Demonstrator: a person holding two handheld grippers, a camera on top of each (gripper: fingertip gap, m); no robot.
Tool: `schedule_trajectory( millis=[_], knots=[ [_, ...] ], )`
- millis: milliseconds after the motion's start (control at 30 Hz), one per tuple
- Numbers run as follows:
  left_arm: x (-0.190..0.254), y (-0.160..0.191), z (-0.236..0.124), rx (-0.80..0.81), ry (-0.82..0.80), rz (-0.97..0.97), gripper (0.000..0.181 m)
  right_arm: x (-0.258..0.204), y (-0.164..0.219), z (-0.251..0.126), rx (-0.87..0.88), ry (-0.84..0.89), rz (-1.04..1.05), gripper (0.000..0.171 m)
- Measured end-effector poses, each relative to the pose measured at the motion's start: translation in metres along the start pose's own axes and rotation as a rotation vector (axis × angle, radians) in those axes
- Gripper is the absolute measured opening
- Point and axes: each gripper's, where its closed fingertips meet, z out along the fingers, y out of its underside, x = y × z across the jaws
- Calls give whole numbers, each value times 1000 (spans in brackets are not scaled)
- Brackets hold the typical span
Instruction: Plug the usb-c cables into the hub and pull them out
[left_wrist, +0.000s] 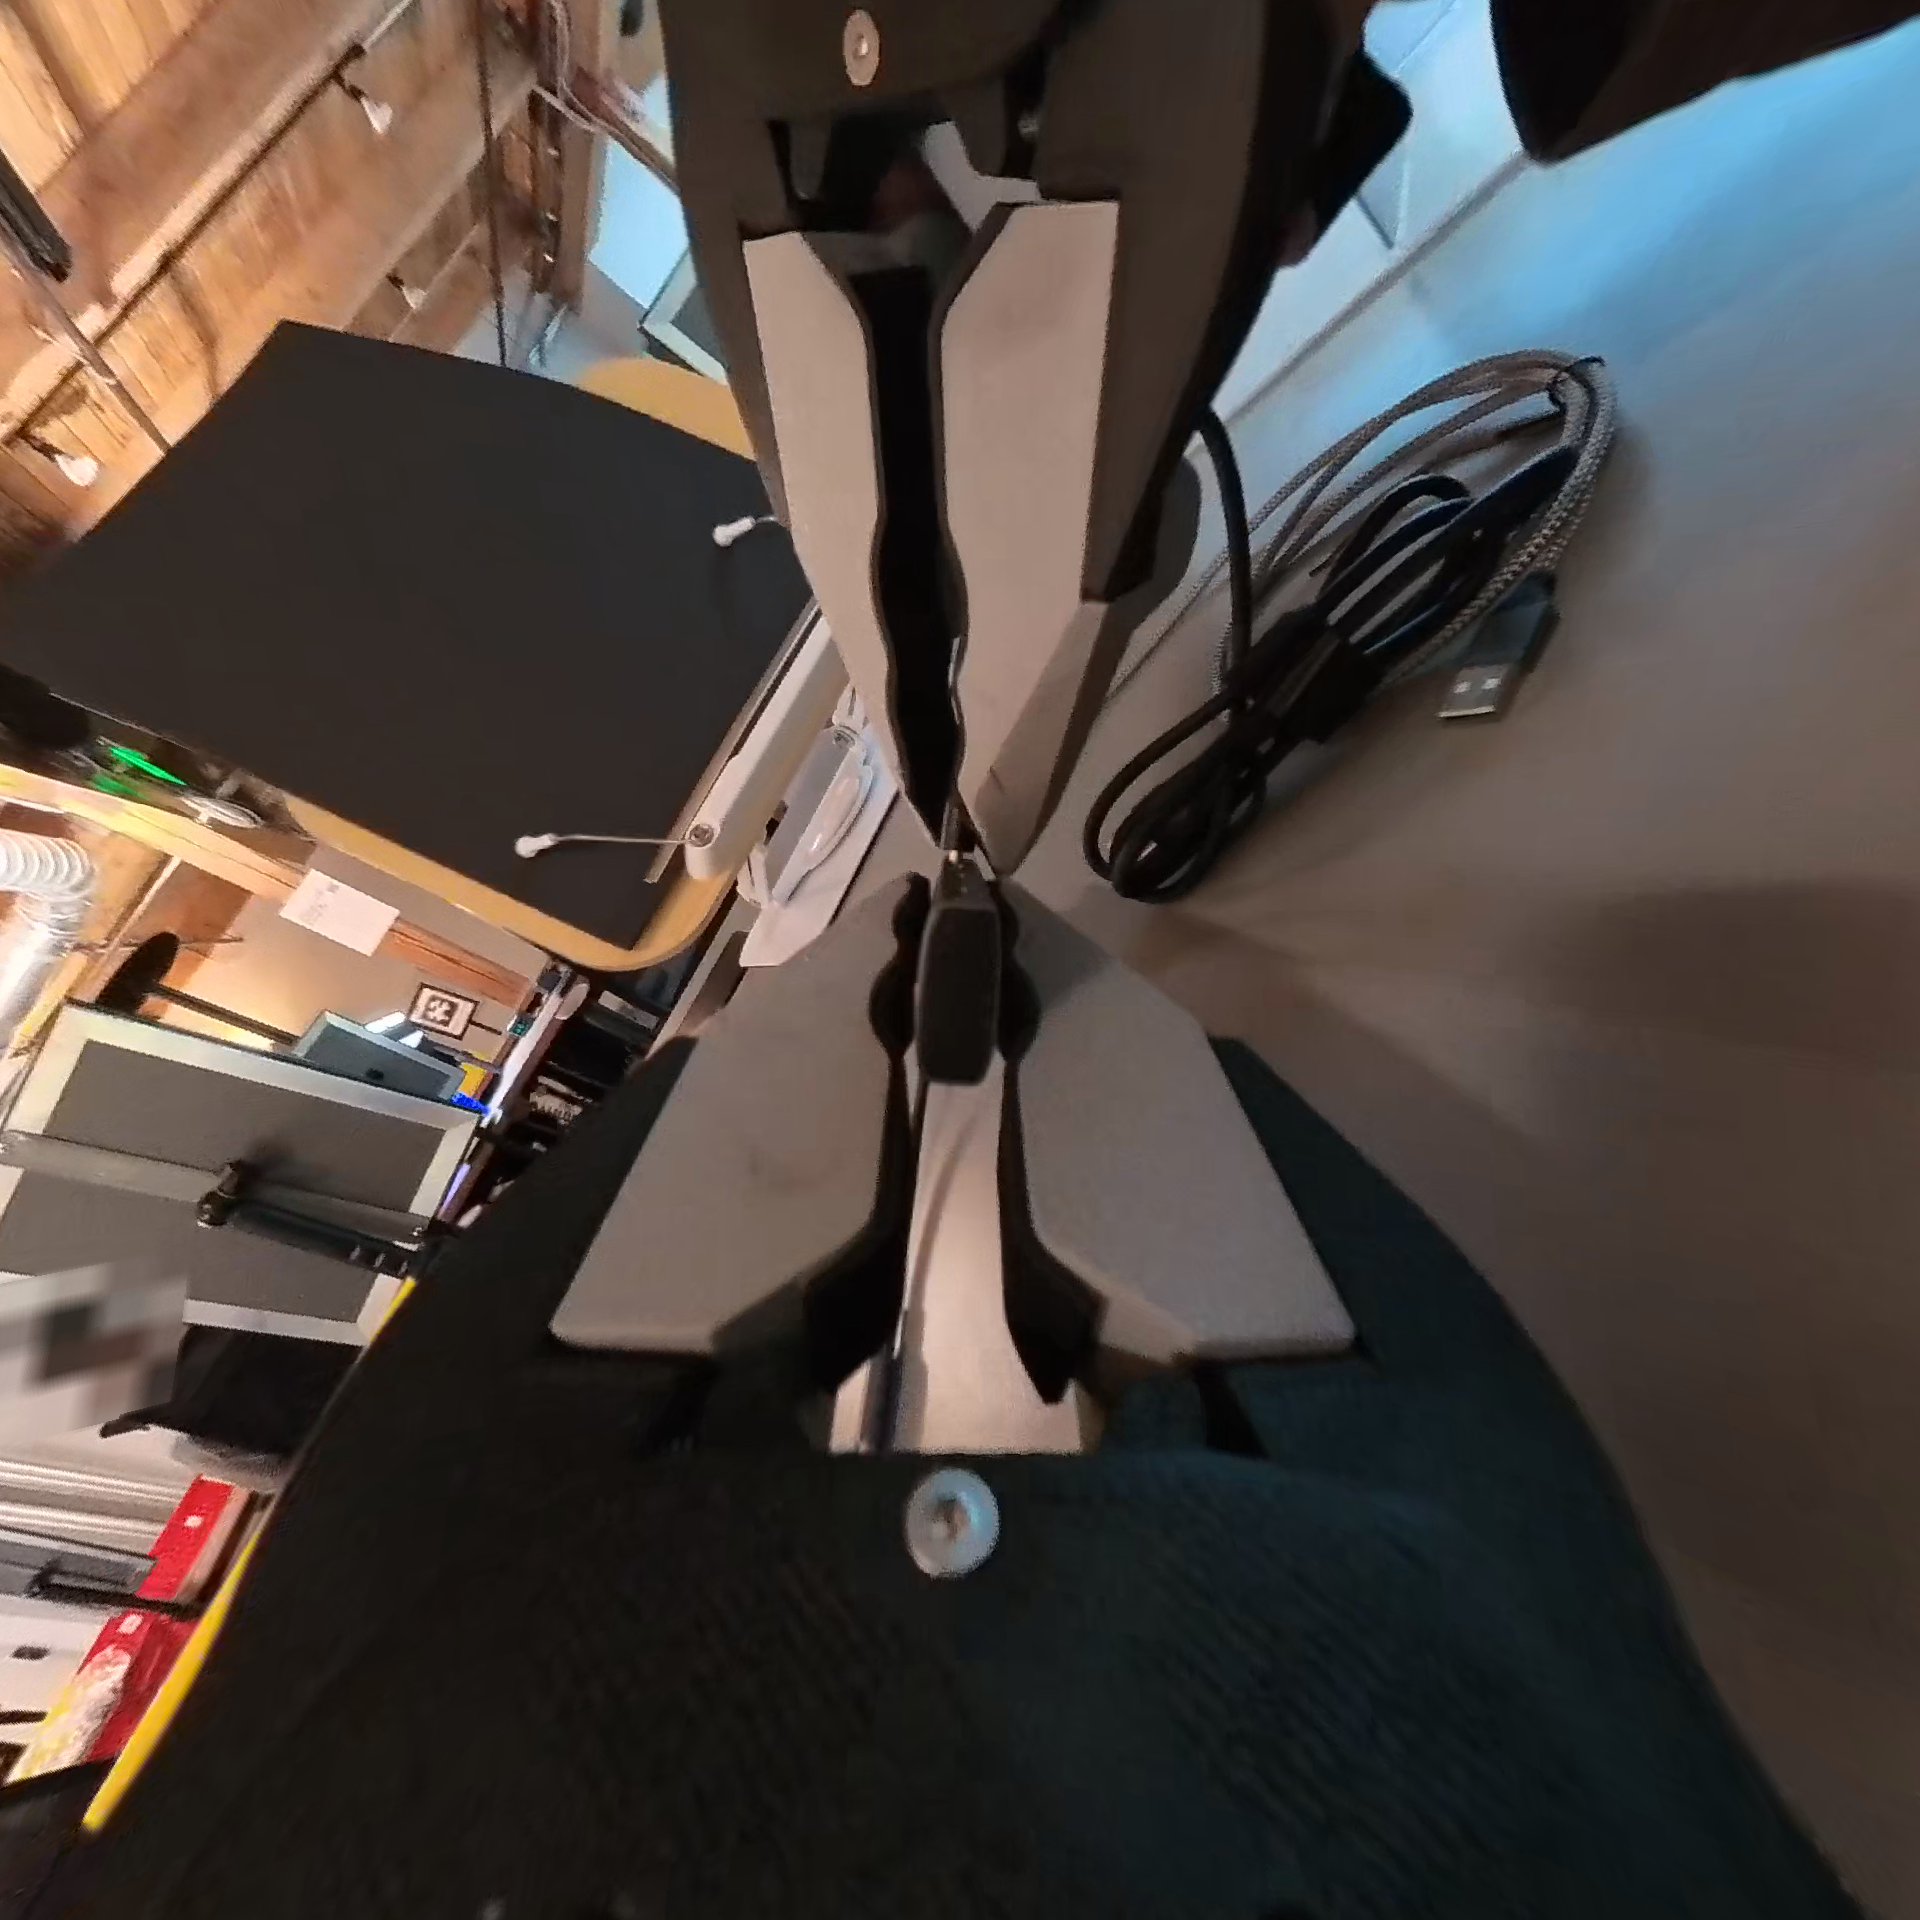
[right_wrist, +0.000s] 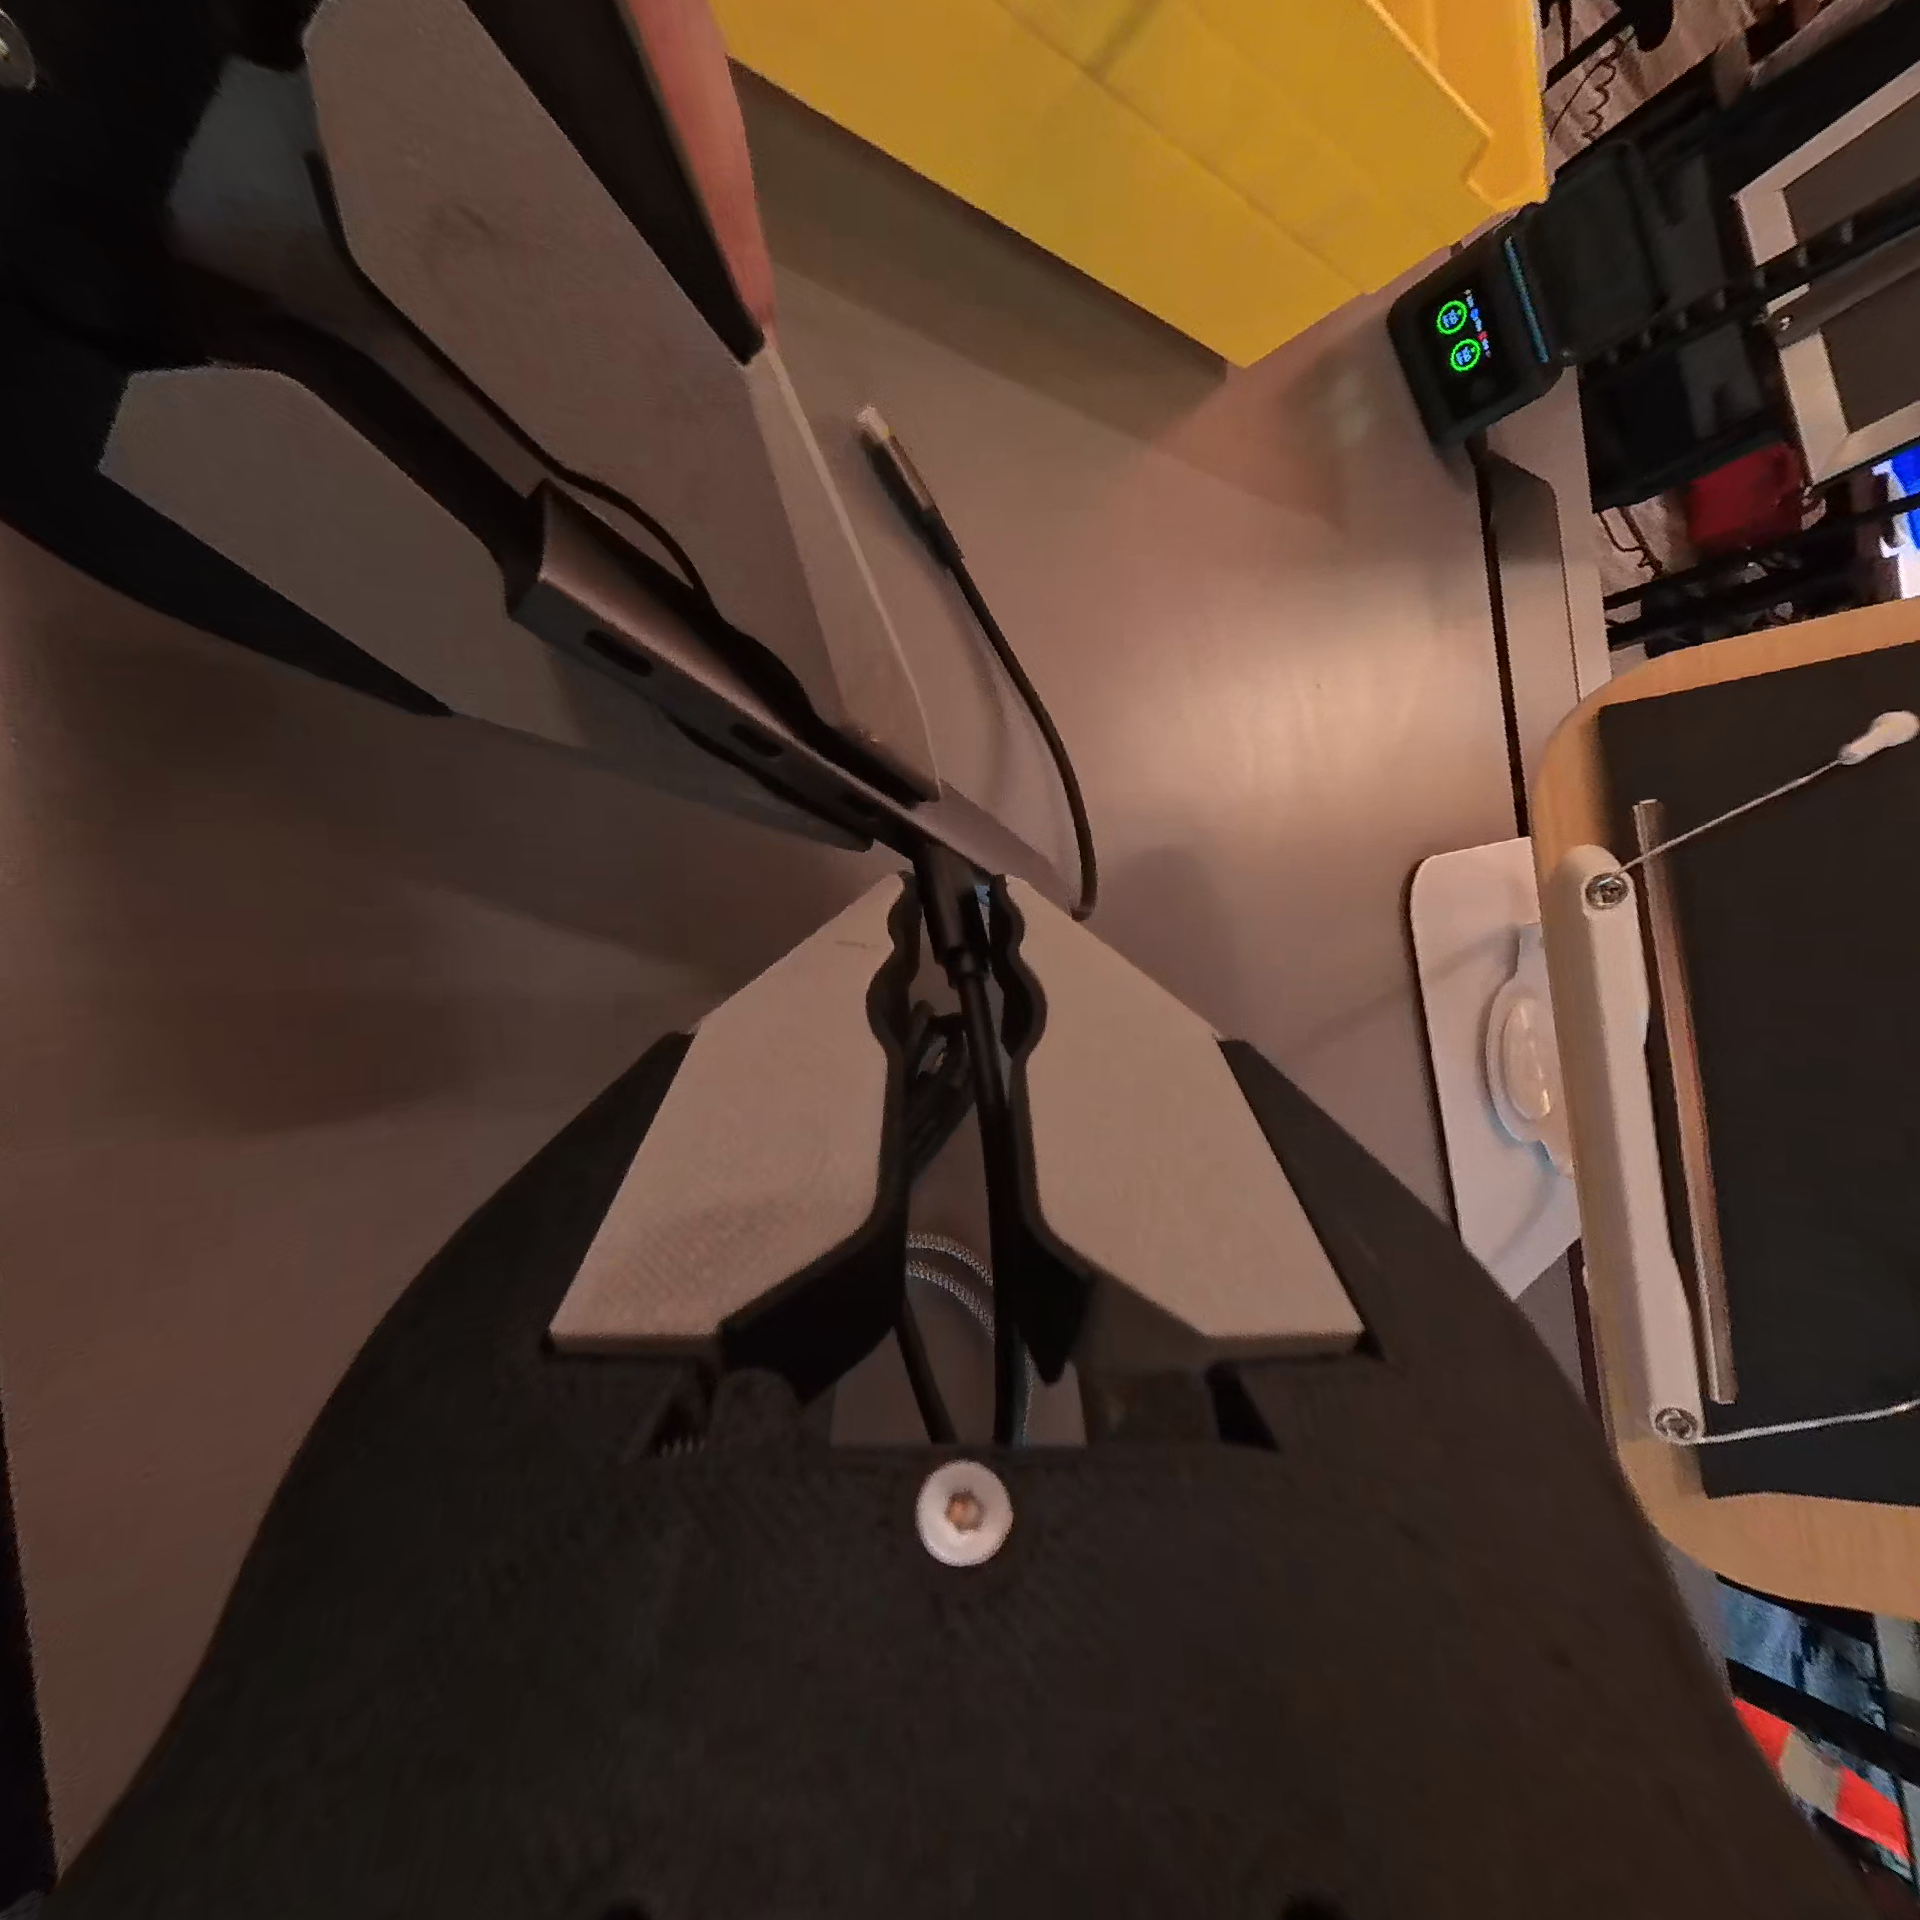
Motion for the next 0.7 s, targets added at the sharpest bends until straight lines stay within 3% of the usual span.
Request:
schedule_trajectory(
  millis=[100,200,300,433,533,700],
  knots=[
    [1,5,2,-45,6,8,8,2,4,0,-15,14,20,11],
    [-3,13,3,-91,-24,19,8,22,16,-12,-38,57,113,28],
    [-16,23,3,-152,-81,-7,8,50,44,-31,-48,65,386,37],
    [-33,47,2,-276,-167,-33,8,81,100,-45,-96,112,709,25],
    [-38,52,1,-301,-185,-49,8,78,133,-38,-176,97,771,30],
    [-49,70,-2,-381,-238,-96,7,80,148,-11,-197,114,770,30]
  ],
)
